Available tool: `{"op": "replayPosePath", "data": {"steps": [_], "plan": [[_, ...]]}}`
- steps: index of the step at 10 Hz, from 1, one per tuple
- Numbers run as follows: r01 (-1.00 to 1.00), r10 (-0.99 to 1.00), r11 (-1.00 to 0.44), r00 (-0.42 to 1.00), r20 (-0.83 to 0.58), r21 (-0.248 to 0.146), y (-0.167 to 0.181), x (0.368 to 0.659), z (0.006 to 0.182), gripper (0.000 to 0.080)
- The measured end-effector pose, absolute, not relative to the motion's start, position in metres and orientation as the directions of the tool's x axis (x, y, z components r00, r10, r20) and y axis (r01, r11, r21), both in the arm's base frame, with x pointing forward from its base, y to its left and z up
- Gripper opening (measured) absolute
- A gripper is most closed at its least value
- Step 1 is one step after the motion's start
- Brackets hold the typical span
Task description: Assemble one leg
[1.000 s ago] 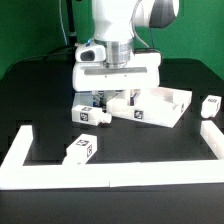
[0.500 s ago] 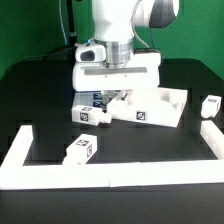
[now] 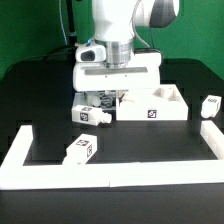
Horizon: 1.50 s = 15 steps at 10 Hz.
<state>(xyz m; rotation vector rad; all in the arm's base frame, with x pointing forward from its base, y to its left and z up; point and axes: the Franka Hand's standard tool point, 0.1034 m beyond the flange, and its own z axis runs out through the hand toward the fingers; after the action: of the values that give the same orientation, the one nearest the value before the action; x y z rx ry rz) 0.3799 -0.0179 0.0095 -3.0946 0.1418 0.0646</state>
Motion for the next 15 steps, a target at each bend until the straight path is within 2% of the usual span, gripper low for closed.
{"op": "replayPosePath", "data": {"steps": [5, 10, 15], "plan": [[-0.128, -0.126, -0.99, 0.991, -0.037, -0.063, -0.046, 0.404, 0.024, 0.0054], [-0.126, -0.123, -0.99, 0.991, -0.049, -0.064, -0.043, 0.402, 0.02, 0.0054], [-0.129, -0.13, -0.987, 0.992, -0.003, -0.096, -0.038, 0.496, 0.03, 0.0054]]}}
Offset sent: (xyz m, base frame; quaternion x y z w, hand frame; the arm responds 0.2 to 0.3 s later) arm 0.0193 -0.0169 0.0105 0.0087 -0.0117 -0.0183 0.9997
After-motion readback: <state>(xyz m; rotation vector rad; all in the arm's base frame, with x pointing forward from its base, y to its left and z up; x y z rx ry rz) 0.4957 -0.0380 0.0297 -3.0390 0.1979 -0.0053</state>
